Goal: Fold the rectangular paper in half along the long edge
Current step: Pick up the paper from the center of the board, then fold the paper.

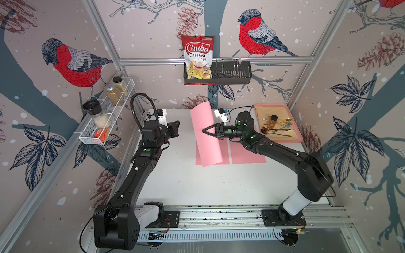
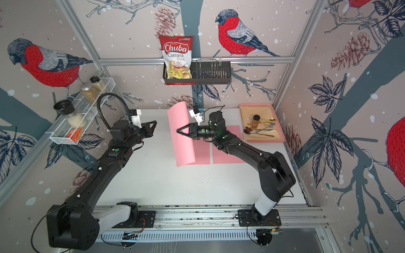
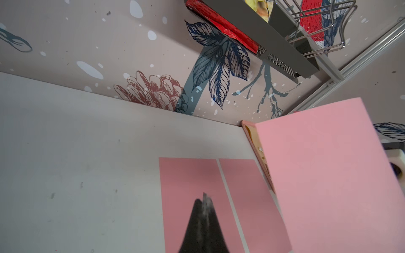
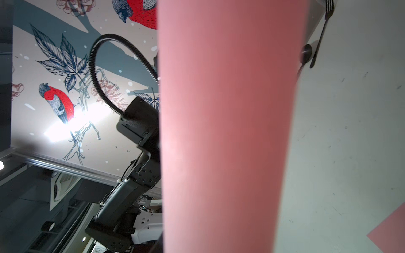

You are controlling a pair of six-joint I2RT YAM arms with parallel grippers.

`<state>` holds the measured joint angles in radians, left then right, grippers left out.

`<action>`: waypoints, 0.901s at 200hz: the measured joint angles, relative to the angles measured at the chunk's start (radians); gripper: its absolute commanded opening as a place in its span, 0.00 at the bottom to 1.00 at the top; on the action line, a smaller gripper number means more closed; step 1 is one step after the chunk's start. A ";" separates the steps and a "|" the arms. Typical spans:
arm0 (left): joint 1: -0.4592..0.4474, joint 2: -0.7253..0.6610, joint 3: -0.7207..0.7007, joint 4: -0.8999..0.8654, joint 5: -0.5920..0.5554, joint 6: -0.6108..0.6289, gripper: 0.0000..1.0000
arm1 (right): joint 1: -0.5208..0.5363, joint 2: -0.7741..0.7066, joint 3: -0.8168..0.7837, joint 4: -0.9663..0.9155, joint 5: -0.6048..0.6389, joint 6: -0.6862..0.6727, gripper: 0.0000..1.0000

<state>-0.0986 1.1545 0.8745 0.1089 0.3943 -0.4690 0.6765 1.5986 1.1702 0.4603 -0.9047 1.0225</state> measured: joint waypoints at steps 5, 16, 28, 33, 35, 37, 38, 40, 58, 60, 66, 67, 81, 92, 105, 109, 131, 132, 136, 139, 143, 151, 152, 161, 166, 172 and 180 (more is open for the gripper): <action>-0.008 0.003 0.000 0.004 0.003 -0.002 0.00 | -0.005 -0.023 -0.007 -0.005 -0.003 0.000 0.33; -0.033 0.011 -0.004 0.023 0.009 -0.007 0.00 | -0.018 -0.072 -0.016 -0.023 -0.010 0.000 0.33; -0.057 0.021 -0.019 0.053 0.021 -0.031 0.00 | -0.031 -0.121 -0.021 -0.027 -0.019 0.001 0.33; -0.070 0.026 -0.029 0.070 0.021 -0.046 0.00 | -0.037 -0.138 -0.024 -0.026 -0.023 0.003 0.33; -0.073 0.027 -0.032 0.076 0.021 -0.052 0.00 | -0.041 -0.145 -0.025 -0.024 -0.024 0.006 0.33; -0.077 0.029 -0.037 0.083 0.022 -0.059 0.00 | -0.043 -0.151 -0.026 -0.023 -0.026 0.008 0.33; -0.080 0.030 -0.039 0.088 0.023 -0.061 0.00 | -0.044 -0.153 -0.027 -0.022 -0.027 0.010 0.33; -0.084 0.032 -0.043 0.092 0.024 -0.066 0.00 | -0.046 -0.161 -0.029 -0.019 -0.030 0.018 0.33; -0.130 0.055 -0.077 0.166 0.043 -0.130 0.01 | -0.065 -0.200 -0.059 0.043 -0.047 0.084 0.33; -0.137 0.058 -0.082 0.179 0.048 -0.138 0.03 | -0.066 -0.204 -0.064 0.054 -0.048 0.095 0.33; -0.152 0.067 -0.093 0.214 0.059 -0.157 0.12 | -0.070 -0.211 -0.074 0.081 -0.050 0.123 0.33; -0.154 0.068 -0.095 0.218 0.060 -0.159 0.12 | -0.070 -0.212 -0.076 0.085 -0.050 0.128 0.33; -0.182 0.090 -0.132 0.335 0.109 -0.219 0.18 | -0.076 -0.225 -0.096 0.154 -0.056 0.203 0.33; -0.193 0.109 -0.164 0.438 0.139 -0.282 0.19 | -0.075 -0.237 -0.101 0.195 -0.064 0.249 0.33; -0.204 0.138 -0.192 0.558 0.174 -0.358 0.25 | -0.075 -0.257 -0.102 0.224 -0.068 0.275 0.33; -0.206 0.147 -0.195 0.586 0.182 -0.378 0.27 | -0.075 -0.263 -0.101 0.229 -0.068 0.285 0.33; -0.225 0.186 -0.201 0.763 0.233 -0.493 0.27 | -0.076 -0.296 -0.085 0.227 -0.066 0.292 0.34; -0.226 0.187 -0.201 0.768 0.234 -0.496 0.27 | -0.076 -0.298 -0.084 0.226 -0.066 0.292 0.34; -0.231 0.193 -0.201 0.798 0.236 -0.512 0.26 | -0.076 -0.303 -0.081 0.220 -0.065 0.292 0.34; -0.234 0.198 -0.201 0.818 0.240 -0.524 0.24 | -0.077 -0.307 -0.079 0.214 -0.064 0.292 0.34; -0.240 0.203 -0.201 0.839 0.245 -0.539 0.23 | -0.077 -0.312 -0.076 0.208 -0.061 0.291 0.34; -0.253 0.215 -0.198 0.879 0.261 -0.571 0.22 | -0.077 -0.320 -0.073 0.195 -0.056 0.285 0.34; -0.255 0.216 -0.198 0.881 0.261 -0.575 0.22 | -0.077 -0.321 -0.072 0.193 -0.056 0.285 0.34; -0.274 0.228 -0.189 0.906 0.269 -0.599 0.19 | -0.080 -0.327 -0.071 0.179 -0.049 0.283 0.34; -0.285 0.232 -0.183 0.912 0.270 -0.608 0.17 | -0.082 -0.329 -0.071 0.172 -0.045 0.283 0.34; -0.300 0.237 -0.176 0.919 0.279 -0.622 0.15 | -0.084 -0.330 -0.071 0.165 -0.042 0.282 0.34; -0.320 0.241 -0.165 0.926 0.286 -0.633 0.14 | -0.084 -0.330 -0.073 0.159 -0.036 0.283 0.34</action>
<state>-0.4191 1.3952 0.7097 1.0348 0.6807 -1.1019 0.5926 1.2686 1.0973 0.6197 -0.9409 1.3056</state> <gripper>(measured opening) 0.164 0.336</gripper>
